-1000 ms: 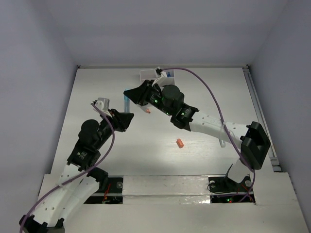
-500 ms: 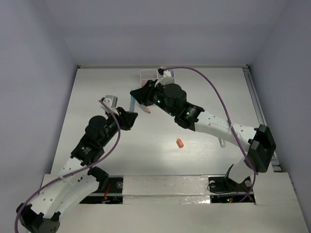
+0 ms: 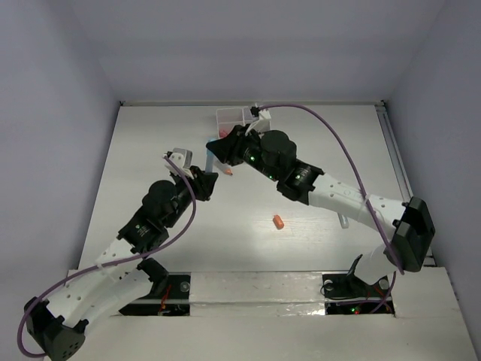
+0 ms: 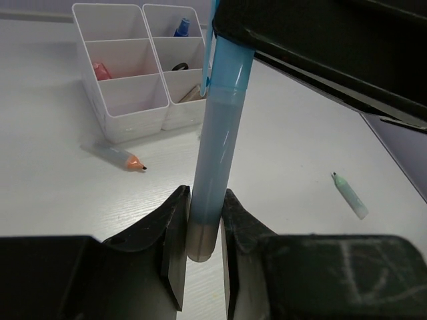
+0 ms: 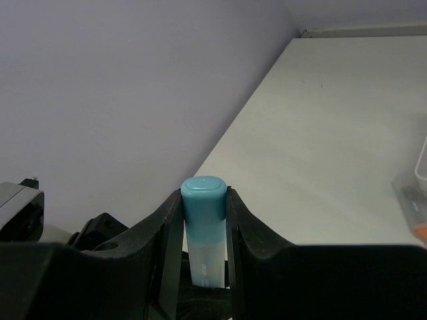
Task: Sort the stationery into containers
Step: Close the pen cap on the pen, then place the pen in the storage box, then pick up the pen from the center of the board.
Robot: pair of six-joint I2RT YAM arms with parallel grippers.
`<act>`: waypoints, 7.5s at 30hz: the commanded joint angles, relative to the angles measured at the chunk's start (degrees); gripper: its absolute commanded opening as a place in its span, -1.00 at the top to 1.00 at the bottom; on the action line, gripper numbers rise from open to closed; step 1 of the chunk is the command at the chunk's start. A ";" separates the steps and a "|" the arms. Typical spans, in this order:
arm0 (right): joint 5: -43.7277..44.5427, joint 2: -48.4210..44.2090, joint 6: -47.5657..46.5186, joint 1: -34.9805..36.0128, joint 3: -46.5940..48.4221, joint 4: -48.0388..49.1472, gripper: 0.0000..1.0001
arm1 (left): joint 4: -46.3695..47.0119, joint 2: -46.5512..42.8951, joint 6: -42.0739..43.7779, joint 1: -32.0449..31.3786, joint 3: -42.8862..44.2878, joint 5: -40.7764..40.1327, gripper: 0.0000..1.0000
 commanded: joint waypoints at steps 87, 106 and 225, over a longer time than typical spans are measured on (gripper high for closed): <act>6.83 32.27 -20.32 -17.59 10.87 21.59 1.00 | -17.25 -9.99 4.09 2.31 7.60 -4.32 -0.98; -4.76 16.46 -20.77 -17.06 -3.34 16.70 -0.29 | -17.42 -10.70 3.91 2.31 7.69 -4.14 -0.98; -14.89 -15.26 -46.62 -2.91 -12.15 -20.51 -0.39 | 3.92 9.35 -18.67 19.19 2.15 61.96 1.00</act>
